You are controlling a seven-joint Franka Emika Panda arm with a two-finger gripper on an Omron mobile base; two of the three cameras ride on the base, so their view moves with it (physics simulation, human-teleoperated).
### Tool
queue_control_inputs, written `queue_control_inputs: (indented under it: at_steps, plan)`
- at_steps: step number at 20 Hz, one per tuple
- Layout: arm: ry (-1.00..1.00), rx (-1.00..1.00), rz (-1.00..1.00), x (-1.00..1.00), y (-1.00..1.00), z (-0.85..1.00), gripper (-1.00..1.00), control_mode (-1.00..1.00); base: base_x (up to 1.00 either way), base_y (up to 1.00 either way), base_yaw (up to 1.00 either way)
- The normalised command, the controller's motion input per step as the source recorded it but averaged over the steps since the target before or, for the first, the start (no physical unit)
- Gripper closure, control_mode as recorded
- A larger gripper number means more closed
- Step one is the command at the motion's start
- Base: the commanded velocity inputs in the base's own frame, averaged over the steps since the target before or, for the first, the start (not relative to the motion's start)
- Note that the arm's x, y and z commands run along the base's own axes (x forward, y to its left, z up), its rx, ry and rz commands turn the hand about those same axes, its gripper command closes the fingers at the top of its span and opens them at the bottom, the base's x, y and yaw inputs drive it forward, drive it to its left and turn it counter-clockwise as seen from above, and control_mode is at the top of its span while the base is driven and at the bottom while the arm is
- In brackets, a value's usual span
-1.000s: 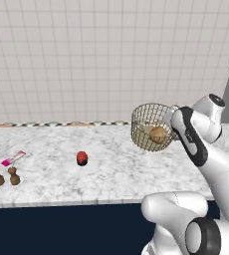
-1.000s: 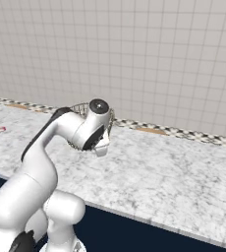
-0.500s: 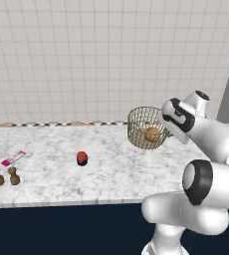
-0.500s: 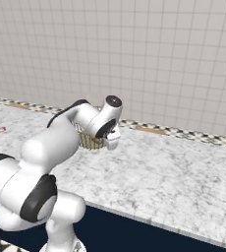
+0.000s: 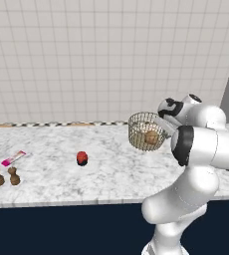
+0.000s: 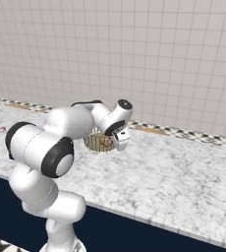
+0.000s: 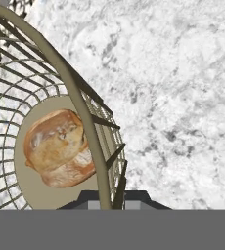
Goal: Open the cabinet, pick up the bread from the cabinet and place it in the basket. Then move the basket to the dining counter.
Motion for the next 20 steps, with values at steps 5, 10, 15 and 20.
queue_control_inputs:
  at_steps: [5, 10, 15, 20]
  plan:
    - [0.00, 0.00, 0.05, 0.18, -0.23, -0.43, 1.00, -1.00, 0.00, 0.00, 0.00]
    - [0.00, 0.00, 0.04, 0.05, -0.13, -0.37, 1.00, -1.00, 0.00, 0.00, 0.00]
    - [0.00, 0.00, 0.01, 0.00, 0.00, -0.27, 1.00, -1.00, 0.00, 0.00, 0.00]
    - [-0.15, 0.00, 0.00, -0.18, 0.00, 0.25, -1.00, -1.00, 0.00, 0.00, 0.00]
